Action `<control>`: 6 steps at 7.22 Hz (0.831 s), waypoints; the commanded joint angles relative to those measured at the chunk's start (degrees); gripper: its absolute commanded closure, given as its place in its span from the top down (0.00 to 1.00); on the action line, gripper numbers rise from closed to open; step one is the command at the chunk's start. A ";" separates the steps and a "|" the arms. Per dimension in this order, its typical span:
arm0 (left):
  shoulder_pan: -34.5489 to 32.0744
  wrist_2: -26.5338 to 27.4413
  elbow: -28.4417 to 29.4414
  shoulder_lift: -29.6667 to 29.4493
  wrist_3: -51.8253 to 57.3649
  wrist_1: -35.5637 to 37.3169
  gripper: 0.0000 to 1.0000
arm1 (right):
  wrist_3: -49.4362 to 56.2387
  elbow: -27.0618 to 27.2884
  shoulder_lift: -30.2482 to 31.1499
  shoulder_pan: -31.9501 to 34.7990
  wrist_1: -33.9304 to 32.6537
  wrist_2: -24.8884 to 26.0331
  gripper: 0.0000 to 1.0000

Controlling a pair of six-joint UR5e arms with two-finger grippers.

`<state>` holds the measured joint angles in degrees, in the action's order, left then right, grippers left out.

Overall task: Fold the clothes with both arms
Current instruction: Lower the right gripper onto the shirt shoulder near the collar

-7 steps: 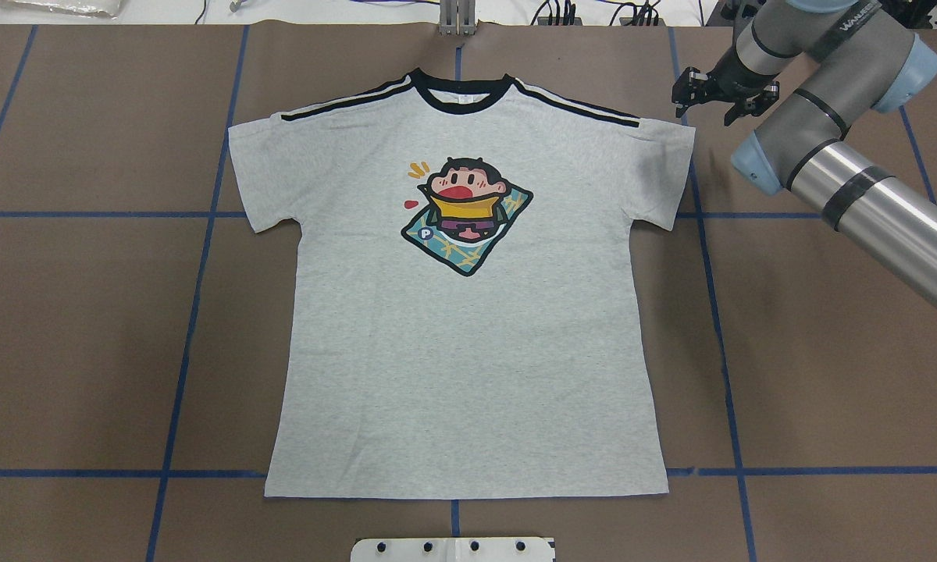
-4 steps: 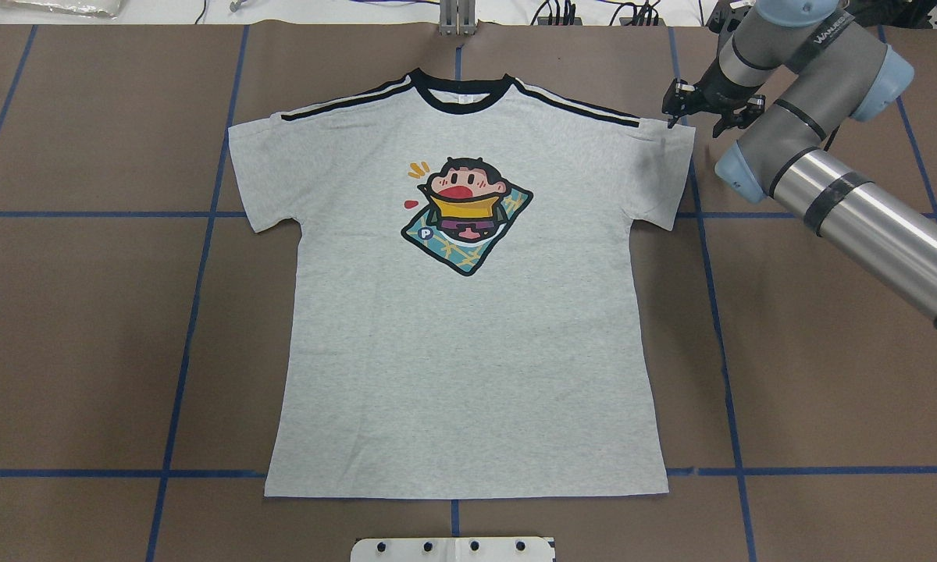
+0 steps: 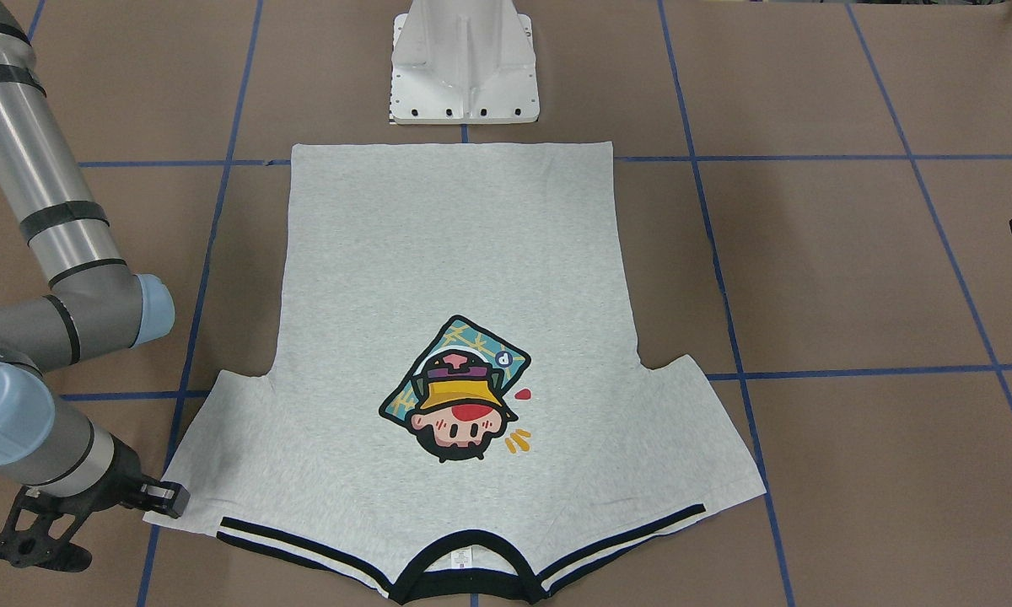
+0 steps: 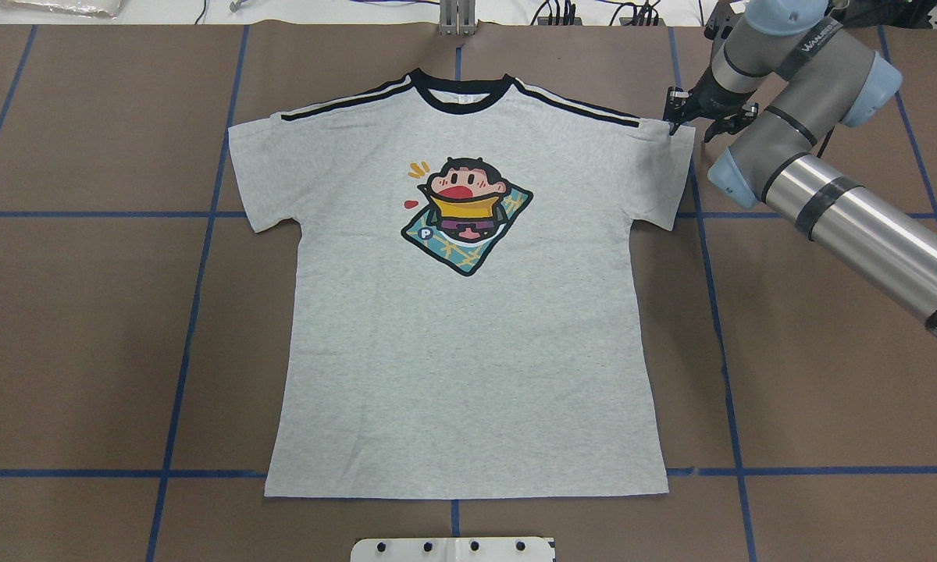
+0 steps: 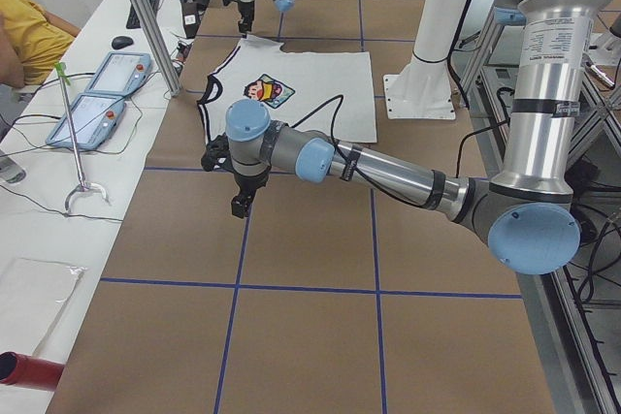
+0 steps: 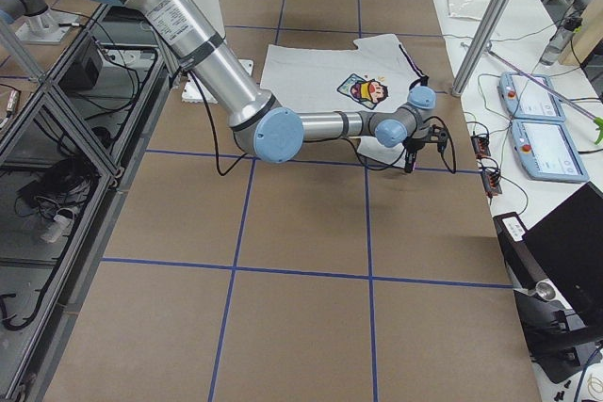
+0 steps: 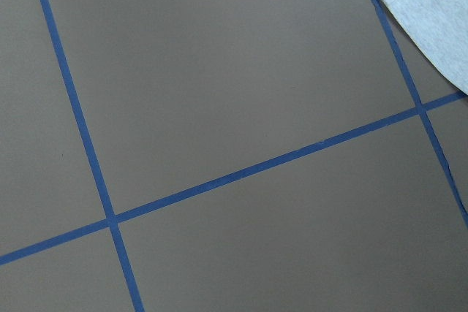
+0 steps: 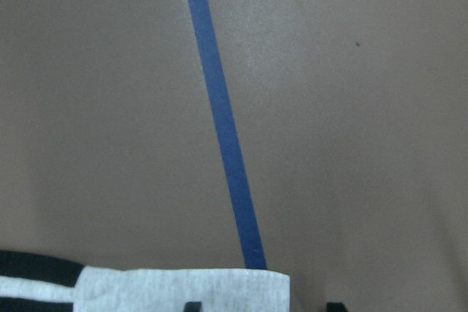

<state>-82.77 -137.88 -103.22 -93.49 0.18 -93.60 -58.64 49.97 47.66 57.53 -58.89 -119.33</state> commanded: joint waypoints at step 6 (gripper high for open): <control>-0.02 -0.02 -0.48 -0.21 -0.09 0.09 1.00 | -0.77 1.69 -0.38 -0.23 0.00 -0.20 0.00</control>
<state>-82.79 -137.90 -103.46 -93.66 0.16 -93.59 -59.21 50.53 47.24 57.27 -58.89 -119.26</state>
